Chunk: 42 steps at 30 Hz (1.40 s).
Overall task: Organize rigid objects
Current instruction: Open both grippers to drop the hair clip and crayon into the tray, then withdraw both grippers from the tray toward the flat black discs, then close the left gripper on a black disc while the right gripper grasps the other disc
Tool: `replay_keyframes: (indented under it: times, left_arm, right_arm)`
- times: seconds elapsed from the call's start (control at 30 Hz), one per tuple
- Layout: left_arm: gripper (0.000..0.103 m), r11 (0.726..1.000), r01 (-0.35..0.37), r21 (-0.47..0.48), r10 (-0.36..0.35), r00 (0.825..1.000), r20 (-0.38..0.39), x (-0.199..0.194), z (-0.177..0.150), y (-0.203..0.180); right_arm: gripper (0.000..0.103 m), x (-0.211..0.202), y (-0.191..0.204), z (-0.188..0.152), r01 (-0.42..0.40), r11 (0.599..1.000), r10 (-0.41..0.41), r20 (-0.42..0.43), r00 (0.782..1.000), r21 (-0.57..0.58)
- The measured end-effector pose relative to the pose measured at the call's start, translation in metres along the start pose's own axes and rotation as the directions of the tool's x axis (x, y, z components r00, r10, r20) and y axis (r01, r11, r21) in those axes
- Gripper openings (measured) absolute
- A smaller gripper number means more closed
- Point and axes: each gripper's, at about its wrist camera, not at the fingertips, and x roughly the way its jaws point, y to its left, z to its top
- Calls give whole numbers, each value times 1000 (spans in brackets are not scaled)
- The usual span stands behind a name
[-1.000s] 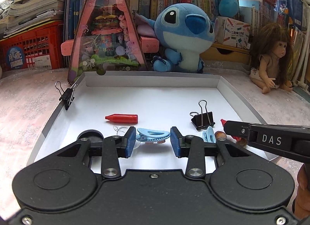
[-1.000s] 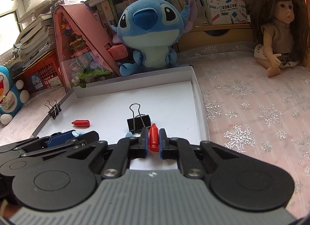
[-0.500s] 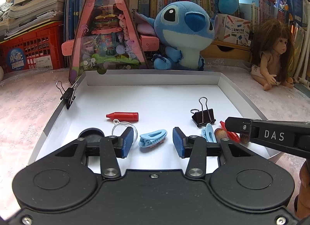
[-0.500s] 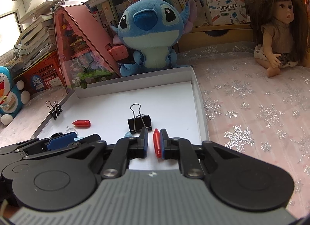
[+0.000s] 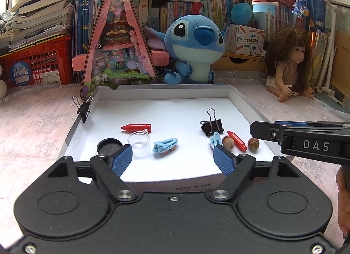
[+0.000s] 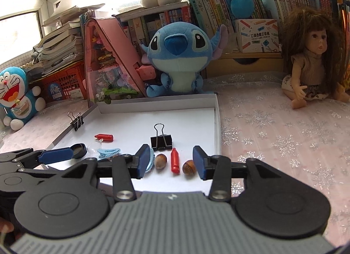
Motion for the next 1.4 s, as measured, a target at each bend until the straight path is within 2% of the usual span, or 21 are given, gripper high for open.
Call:
replay_keyframes:
  times: [0.17,0.43,0.77,1.07,1.4]
  left_arm:
    - [83,999,40,10,-40,999,19,-27,-14,0]
    - [84,994,104,22,-104,995,-3,-55,-37,-6]
    - [84,986,164,40,-163,986,-24,-84,-74,-18]
    - [84,975,206,88,-207,978,-5,-100,-98,-31]
    - [84,977,165,137,-166,986,-1,-95,-115,-42]
  right_arm:
    - [75,-26,-7,-9,6,999,-5,19,1000,-53]
    - [84,-53,-17,-38,60,990,-59,12,998,-130]
    - [89,-76,-14,-75,90,982,-88,20,996,-166]
    - [91,-86,-11,-97,127,977,-125,27,992,-170]
    - [94,-82,-3,-102,166,964,-168,9,986,-210]
